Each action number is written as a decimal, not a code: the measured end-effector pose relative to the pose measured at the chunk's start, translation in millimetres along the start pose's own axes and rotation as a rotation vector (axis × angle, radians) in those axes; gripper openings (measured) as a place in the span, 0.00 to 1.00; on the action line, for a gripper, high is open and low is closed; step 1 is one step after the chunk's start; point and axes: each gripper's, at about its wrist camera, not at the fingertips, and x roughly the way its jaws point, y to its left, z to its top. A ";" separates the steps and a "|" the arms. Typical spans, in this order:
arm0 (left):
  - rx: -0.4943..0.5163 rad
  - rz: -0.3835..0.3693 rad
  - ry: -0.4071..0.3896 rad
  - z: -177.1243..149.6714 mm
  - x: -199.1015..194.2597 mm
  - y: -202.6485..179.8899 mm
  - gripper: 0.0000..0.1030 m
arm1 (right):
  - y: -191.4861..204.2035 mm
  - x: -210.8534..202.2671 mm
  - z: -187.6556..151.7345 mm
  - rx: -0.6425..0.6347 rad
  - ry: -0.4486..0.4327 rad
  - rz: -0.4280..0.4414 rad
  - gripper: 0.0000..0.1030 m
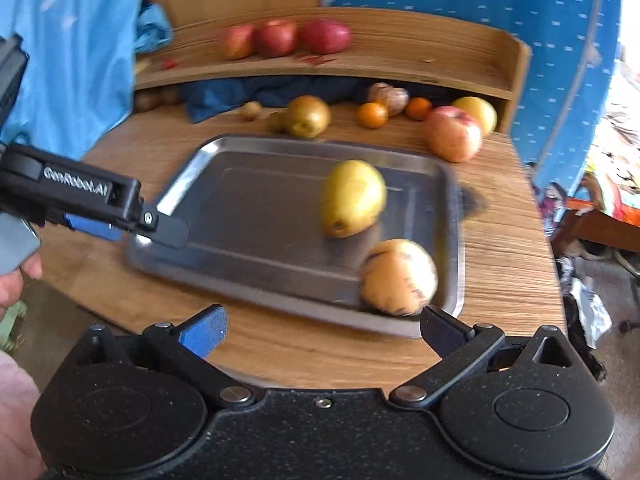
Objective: Organize fruits
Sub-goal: 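Move both open tools back toward the fruits under the shelf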
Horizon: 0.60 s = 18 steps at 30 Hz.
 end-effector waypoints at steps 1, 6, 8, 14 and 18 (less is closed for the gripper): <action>-0.038 0.010 0.016 -5.6 -0.6 9.0 0.98 | 3.9 0.2 -0.6 -0.011 0.000 0.013 0.99; -0.159 0.095 0.071 -22.8 -6.8 41.5 0.98 | 24.8 6.3 -3.3 -0.029 0.007 0.101 0.99; -0.198 0.125 0.078 -23.6 -10.3 51.6 0.98 | 31.7 8.3 -2.7 -0.030 0.008 0.127 0.99; -0.260 0.158 0.082 -16.7 -14.4 73.6 0.99 | 42.3 14.2 6.9 -0.039 0.001 0.165 0.99; -0.252 0.162 0.075 -0.7 -13.7 78.3 0.99 | 46.3 24.6 23.0 -0.034 -0.005 0.165 0.99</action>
